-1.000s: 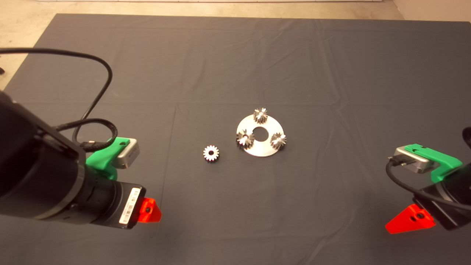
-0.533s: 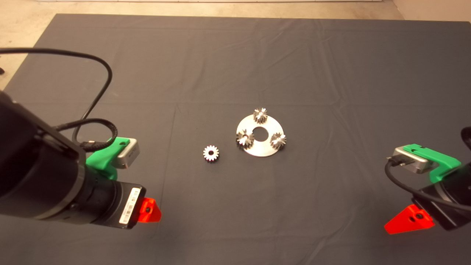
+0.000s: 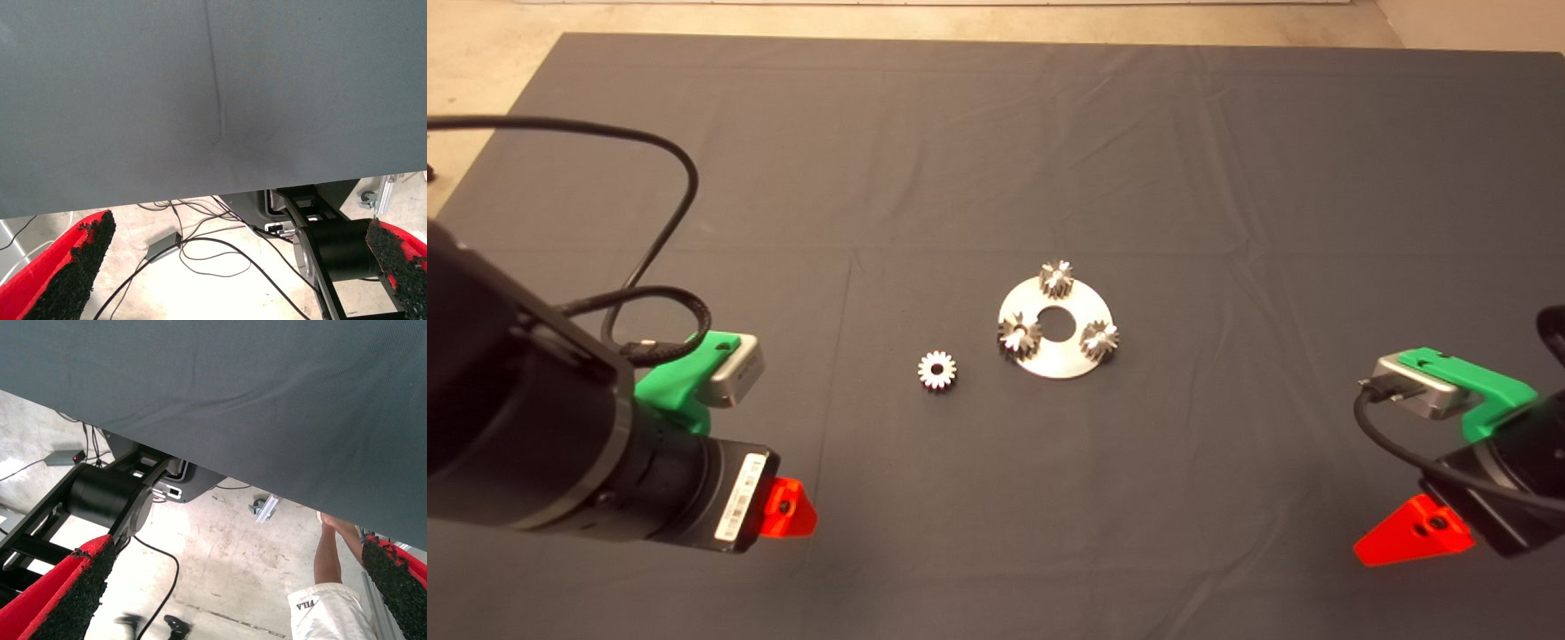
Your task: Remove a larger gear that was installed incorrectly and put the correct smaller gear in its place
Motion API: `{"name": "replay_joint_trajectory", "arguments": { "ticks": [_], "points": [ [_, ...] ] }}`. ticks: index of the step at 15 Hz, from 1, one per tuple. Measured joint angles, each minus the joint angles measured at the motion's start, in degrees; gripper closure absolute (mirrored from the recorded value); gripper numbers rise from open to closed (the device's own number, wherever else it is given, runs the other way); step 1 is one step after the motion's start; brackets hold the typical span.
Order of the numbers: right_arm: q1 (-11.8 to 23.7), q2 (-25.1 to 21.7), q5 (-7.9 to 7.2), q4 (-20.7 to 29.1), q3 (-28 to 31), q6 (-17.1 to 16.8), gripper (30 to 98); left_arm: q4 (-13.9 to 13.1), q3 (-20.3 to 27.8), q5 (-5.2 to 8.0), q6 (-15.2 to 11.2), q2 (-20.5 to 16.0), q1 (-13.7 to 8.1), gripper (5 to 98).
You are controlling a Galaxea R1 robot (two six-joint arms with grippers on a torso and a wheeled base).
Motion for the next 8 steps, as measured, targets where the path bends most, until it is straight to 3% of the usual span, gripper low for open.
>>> {"name": "replay_joint_trajectory", "arguments": {
  "ticks": [8],
  "points": [
    [-0.01, -0.03, -0.02, 0.00, 0.00, 0.00, 30.8, -0.01, 0.00, 0.00, -0.05, 0.00, 0.00, 6.0]
  ]
}}
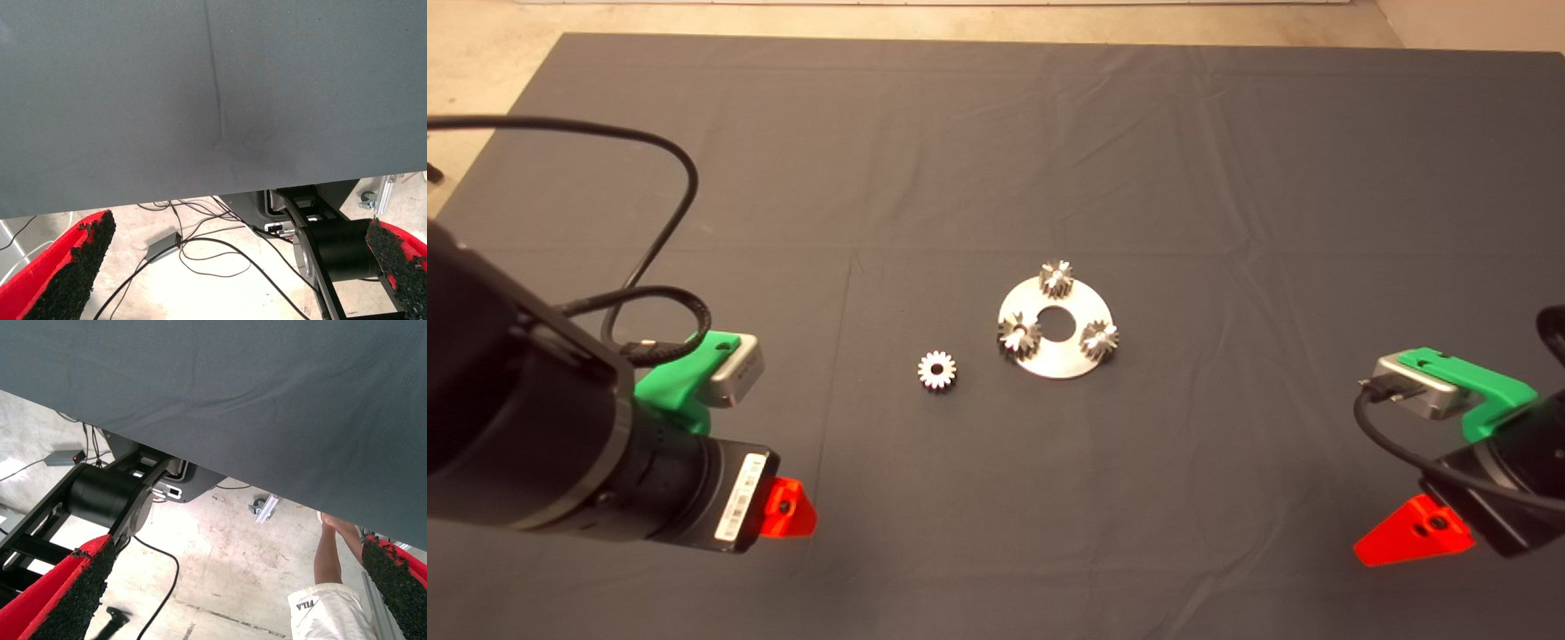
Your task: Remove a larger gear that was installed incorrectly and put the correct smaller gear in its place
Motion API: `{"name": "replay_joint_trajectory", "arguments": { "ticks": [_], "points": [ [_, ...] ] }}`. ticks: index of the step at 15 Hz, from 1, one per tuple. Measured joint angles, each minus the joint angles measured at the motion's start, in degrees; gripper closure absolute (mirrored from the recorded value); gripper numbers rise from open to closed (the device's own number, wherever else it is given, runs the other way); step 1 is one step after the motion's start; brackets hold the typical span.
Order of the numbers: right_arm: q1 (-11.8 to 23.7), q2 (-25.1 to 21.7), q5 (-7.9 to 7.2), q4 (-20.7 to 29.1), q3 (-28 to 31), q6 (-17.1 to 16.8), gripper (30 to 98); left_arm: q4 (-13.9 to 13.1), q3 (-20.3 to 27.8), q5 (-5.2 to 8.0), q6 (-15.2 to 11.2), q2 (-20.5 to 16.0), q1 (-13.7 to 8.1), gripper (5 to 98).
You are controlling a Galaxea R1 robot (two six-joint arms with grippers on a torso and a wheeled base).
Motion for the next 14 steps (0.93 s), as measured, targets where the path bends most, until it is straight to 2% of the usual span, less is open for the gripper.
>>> {"name": "replay_joint_trajectory", "arguments": {
  "ticks": [14],
  "points": [
    [0.01, 0.05, -0.05, 0.00, 0.00, 0.00, 30.8, -0.02, 0.00, 0.00, -0.37, -0.02, 0.00, 6.0]
  ]
}}
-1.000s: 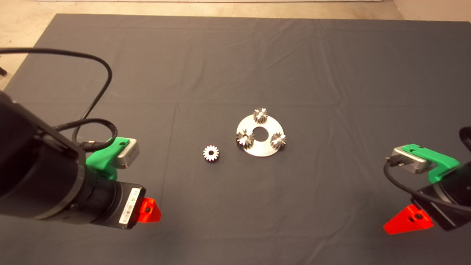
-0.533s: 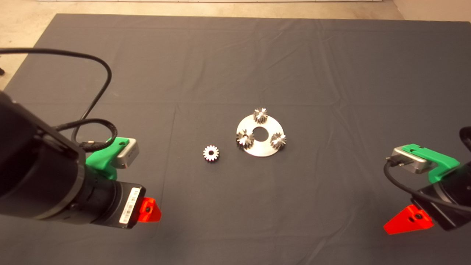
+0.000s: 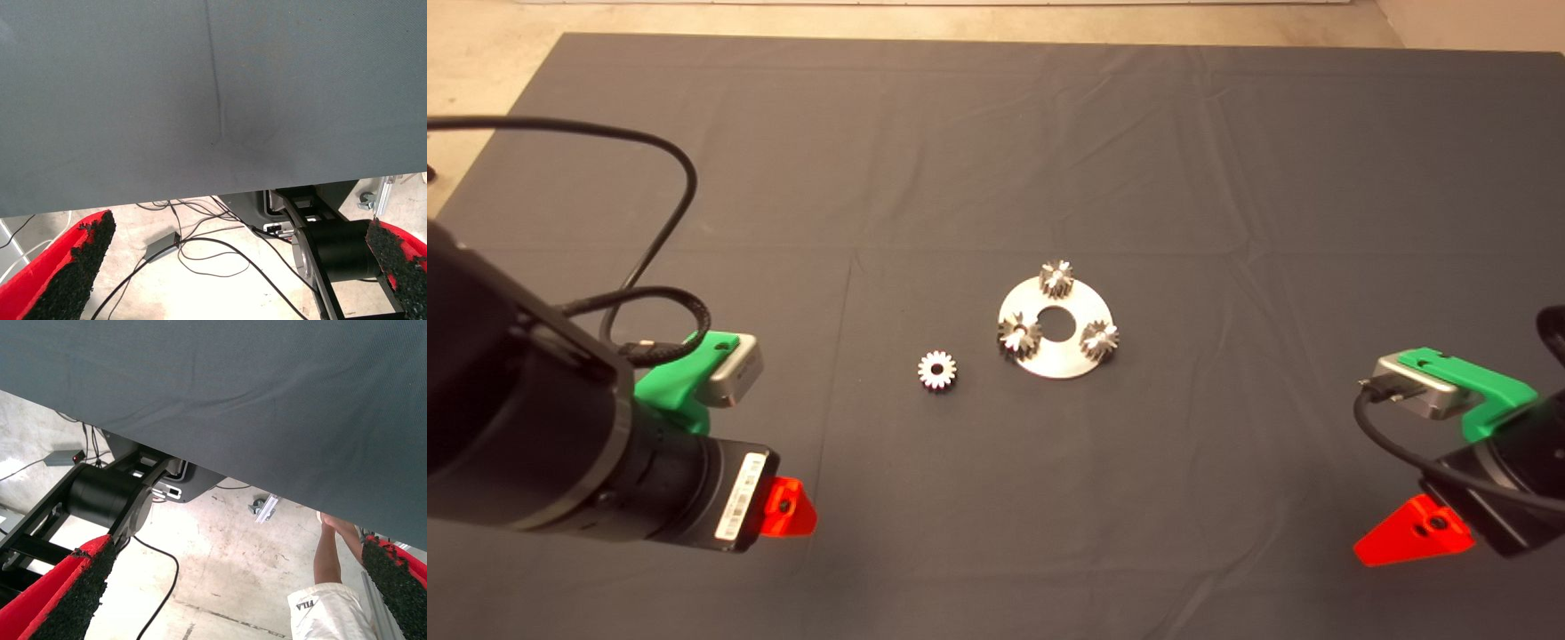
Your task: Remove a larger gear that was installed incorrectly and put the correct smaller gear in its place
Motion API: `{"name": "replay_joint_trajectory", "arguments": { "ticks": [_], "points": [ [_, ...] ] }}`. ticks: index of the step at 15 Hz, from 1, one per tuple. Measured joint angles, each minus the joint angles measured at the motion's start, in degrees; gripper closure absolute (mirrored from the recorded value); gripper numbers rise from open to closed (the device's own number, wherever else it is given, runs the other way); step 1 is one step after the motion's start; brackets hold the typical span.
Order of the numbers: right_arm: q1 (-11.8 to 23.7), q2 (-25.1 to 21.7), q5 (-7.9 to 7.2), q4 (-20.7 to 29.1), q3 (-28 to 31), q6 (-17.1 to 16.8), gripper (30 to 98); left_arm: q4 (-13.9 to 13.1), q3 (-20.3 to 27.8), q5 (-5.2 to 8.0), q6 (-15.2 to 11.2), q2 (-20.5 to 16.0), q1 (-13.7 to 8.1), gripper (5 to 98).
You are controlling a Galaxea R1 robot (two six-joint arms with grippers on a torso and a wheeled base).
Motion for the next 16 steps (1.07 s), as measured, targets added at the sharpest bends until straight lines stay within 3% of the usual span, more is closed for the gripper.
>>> {"name": "replay_joint_trajectory", "arguments": {
  "ticks": [16],
  "points": [
    [0.00, -0.05, -0.22, 0.00, 0.00, -0.05, 30.8, 0.00, 0.00, 0.00, 0.00, 0.02, 0.00, 6.0]
  ]
}}
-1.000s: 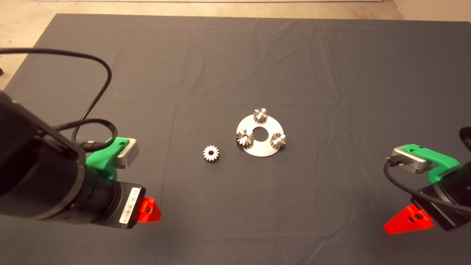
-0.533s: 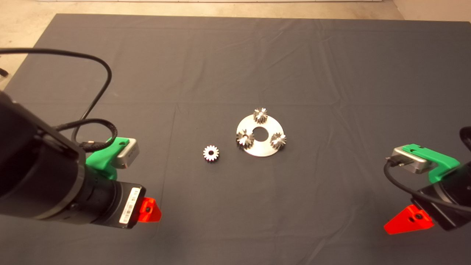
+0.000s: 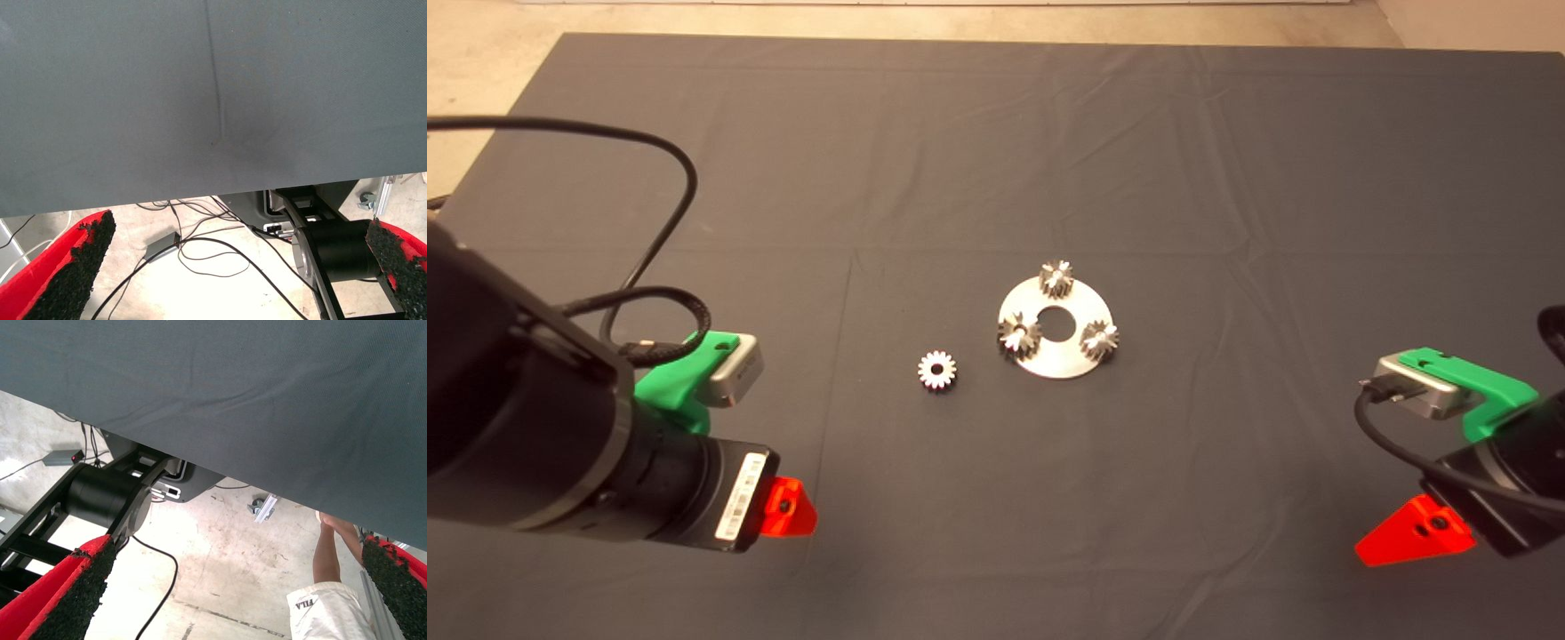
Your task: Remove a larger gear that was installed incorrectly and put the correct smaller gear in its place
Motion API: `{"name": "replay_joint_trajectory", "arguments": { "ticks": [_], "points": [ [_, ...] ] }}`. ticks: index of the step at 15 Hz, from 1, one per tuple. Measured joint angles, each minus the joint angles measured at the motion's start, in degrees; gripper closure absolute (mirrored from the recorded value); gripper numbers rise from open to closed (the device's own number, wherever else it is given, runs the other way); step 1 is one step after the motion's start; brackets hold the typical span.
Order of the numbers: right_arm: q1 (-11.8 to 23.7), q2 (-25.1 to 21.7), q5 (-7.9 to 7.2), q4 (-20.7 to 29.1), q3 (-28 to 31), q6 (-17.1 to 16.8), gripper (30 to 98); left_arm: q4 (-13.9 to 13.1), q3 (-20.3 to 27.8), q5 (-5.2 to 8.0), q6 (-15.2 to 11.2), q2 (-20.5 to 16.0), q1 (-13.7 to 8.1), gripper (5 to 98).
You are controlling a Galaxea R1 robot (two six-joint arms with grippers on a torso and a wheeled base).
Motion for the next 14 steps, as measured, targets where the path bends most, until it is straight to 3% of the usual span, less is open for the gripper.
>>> {"name": "replay_joint_trajectory", "arguments": {
  "ticks": [14],
  "points": [
    [0.00, -0.34, -0.26, 0.00, 0.00, 0.00, 30.8, 0.00, 0.00, 0.00, 0.02, 0.00, 0.00, 6.0]
  ]
}}
